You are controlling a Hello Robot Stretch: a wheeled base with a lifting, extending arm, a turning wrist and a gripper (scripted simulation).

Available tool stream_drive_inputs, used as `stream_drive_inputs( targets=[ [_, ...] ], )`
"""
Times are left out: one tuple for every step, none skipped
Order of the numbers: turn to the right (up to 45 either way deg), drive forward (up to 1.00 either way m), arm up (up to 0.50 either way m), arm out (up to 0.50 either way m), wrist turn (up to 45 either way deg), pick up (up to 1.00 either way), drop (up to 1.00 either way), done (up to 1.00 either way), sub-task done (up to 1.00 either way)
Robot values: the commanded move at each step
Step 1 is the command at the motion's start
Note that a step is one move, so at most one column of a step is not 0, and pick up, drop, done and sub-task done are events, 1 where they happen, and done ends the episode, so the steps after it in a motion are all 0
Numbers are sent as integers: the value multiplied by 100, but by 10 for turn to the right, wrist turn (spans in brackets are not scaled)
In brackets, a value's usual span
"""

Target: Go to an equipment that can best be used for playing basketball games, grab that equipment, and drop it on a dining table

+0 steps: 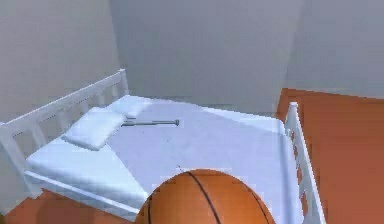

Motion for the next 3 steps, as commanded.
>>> stream_drive_inputs(
  targets=[
    [-450, 0, 0, 0, 0, 0, 0, 0, 0],
    [-450, 0, 0, 0, 0, 0, 0, 0, 0],
    [450, 0, 0, 0, 0, 0, 0, 0, 0]
  ],
)
